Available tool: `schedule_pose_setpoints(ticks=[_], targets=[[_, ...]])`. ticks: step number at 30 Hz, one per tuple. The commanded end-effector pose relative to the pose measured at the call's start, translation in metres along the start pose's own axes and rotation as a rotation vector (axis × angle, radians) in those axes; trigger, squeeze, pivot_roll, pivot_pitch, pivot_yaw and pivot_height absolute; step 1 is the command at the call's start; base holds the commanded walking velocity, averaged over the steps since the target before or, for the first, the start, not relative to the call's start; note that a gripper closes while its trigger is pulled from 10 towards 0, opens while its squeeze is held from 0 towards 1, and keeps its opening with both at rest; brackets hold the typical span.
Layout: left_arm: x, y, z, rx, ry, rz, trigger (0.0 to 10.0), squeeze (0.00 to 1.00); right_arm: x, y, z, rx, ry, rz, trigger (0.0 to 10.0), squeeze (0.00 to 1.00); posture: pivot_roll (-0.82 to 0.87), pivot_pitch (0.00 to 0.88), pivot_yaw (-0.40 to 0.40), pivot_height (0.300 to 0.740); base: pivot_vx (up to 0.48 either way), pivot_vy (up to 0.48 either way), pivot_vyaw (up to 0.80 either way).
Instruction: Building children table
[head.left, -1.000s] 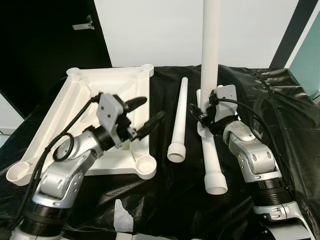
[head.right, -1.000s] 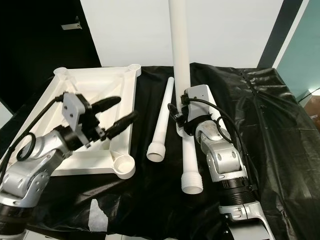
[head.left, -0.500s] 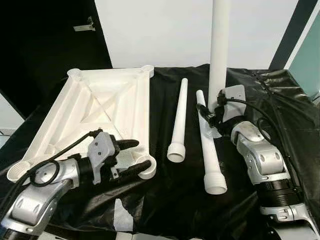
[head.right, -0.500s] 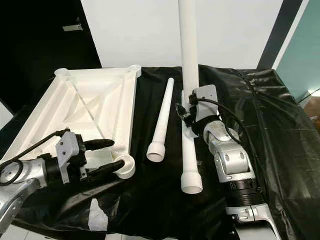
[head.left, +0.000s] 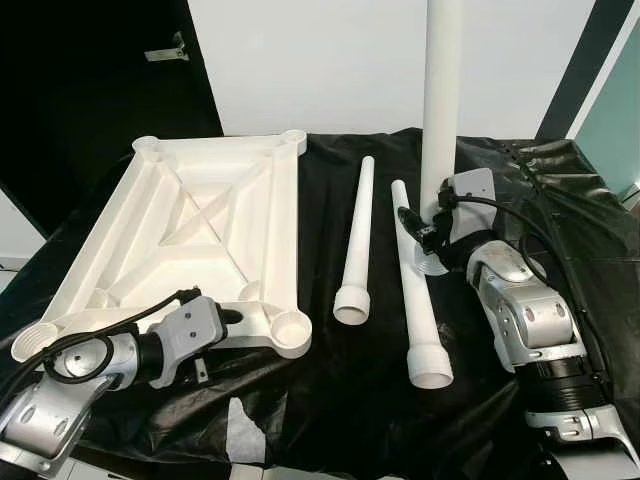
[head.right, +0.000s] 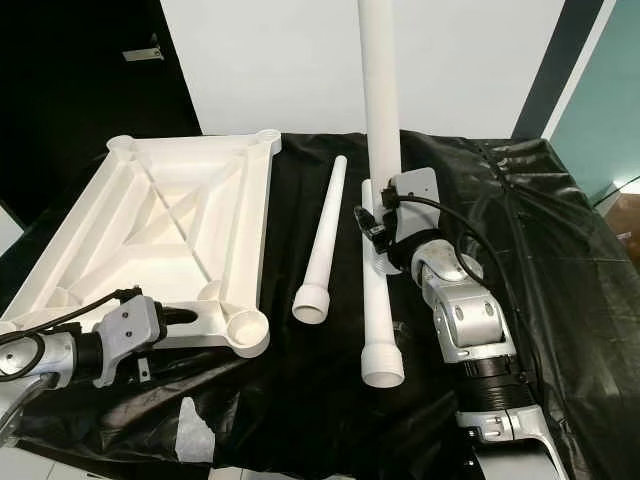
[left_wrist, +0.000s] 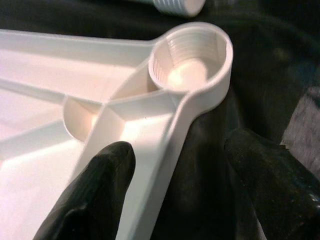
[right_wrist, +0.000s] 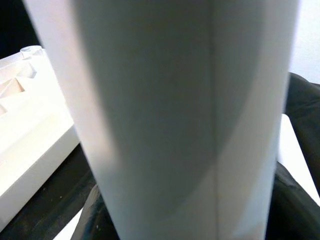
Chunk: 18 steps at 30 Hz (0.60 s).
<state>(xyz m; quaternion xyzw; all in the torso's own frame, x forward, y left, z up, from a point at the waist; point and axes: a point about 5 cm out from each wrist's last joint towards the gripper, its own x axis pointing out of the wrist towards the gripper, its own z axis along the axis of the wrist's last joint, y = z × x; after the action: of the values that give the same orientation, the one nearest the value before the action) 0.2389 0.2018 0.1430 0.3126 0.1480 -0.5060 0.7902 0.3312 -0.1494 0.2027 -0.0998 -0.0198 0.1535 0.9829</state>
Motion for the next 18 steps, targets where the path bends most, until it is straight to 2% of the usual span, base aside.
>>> schedule_pose_setpoints(ticks=[1, 6, 12, 13, 14, 15, 17, 18], targets=[[0.002, 0.002, -0.003, 0.020, 0.039, 0.000, 10.0, 0.00, 0.002, 0.001, 0.004, 0.006, -0.009, 0.011, 10.0, 0.00, -0.01, 0.000, 0.004, 0.740, 0.000, 0.000, 0.00], [0.006, 0.006, -0.007, 0.032, 0.056, 0.019, 10.0, 0.00, 0.003, 0.001, 0.005, 0.001, -0.013, 0.013, 10.0, 0.00, -0.01, 0.000, 0.006, 0.740, 0.000, 0.000, 0.00], [0.015, 0.016, -0.015, 0.046, 0.120, 0.107, 10.0, 0.00, 0.003, 0.003, 0.005, 0.010, -0.013, 0.011, 10.0, 0.00, -0.02, 0.000, 0.012, 0.740, 0.000, 0.000, 0.00], [0.015, 0.016, -0.015, 0.049, 0.125, 0.107, 8.2, 0.00, 0.003, 0.004, 0.005, 0.012, -0.013, 0.011, 10.0, 0.00, -0.02, 0.000, 0.013, 0.740, 0.000, 0.000, 0.00], [0.016, 0.016, -0.016, 0.050, 0.127, 0.105, 8.2, 0.00, 0.003, 0.004, 0.005, 0.013, -0.013, 0.010, 10.0, 0.00, -0.02, 0.000, 0.014, 0.740, 0.000, 0.000, 0.00], [0.016, 0.017, -0.015, 0.052, 0.127, 0.105, 5.2, 0.00, 0.003, 0.004, 0.005, 0.013, -0.013, 0.010, 10.0, 0.00, -0.03, 0.000, 0.015, 0.740, 0.000, 0.000, 0.00], [0.016, 0.017, -0.015, 0.052, 0.130, 0.104, 5.2, 0.00, 0.004, 0.004, 0.005, 0.014, -0.013, 0.010, 10.0, 0.00, -0.03, 0.000, 0.017, 0.740, 0.000, 0.000, 0.00], [0.017, 0.018, -0.015, 0.059, 0.130, 0.104, 2.9, 0.00, 0.004, 0.005, 0.006, 0.014, -0.014, 0.010, 10.0, 0.00, -0.03, 0.000, 0.017, 0.740, 0.000, 0.000, 0.00]])
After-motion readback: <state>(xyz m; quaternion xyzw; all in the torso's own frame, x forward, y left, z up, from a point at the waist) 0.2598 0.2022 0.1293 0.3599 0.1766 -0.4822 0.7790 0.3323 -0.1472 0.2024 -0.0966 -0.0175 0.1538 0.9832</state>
